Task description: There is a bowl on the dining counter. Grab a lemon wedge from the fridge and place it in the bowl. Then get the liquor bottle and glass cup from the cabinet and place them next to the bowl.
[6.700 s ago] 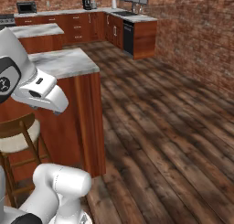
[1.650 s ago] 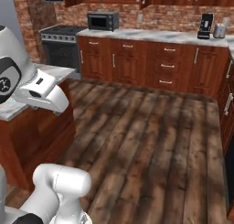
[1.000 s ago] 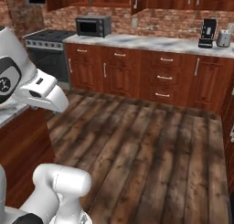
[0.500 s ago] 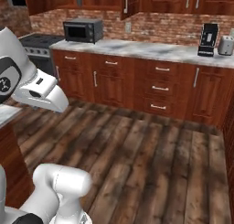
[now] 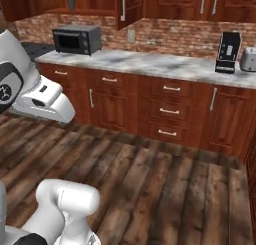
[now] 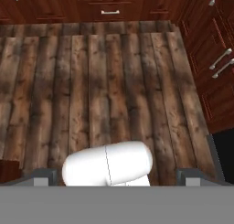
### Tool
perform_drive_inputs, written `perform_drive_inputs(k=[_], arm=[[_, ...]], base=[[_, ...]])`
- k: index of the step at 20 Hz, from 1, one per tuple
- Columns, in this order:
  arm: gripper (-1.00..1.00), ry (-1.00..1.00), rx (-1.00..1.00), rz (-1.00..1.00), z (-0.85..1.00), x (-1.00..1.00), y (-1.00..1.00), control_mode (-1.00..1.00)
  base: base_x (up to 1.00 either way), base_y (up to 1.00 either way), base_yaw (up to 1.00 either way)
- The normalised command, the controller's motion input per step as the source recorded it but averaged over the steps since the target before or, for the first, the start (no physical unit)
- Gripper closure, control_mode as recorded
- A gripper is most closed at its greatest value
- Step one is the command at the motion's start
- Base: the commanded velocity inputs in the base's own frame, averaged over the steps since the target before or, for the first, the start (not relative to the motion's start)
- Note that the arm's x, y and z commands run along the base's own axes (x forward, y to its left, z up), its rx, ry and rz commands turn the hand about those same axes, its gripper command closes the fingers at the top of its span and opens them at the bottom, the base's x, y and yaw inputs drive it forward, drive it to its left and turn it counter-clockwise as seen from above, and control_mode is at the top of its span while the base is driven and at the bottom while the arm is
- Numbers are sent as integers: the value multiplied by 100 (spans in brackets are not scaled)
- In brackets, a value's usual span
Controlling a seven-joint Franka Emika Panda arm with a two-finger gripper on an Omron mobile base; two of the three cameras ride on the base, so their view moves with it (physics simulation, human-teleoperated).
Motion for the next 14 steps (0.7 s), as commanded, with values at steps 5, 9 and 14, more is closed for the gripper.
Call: perform_drive_inputs(k=[5,9,14], arm=[[-100,0,0,0,0,0,0,100],[-100,0,0,0,0,0,0,100],[-100,0,0,0,0,0,0,100]], base=[[100,0,0],[100,9,0],[100,27,0]])
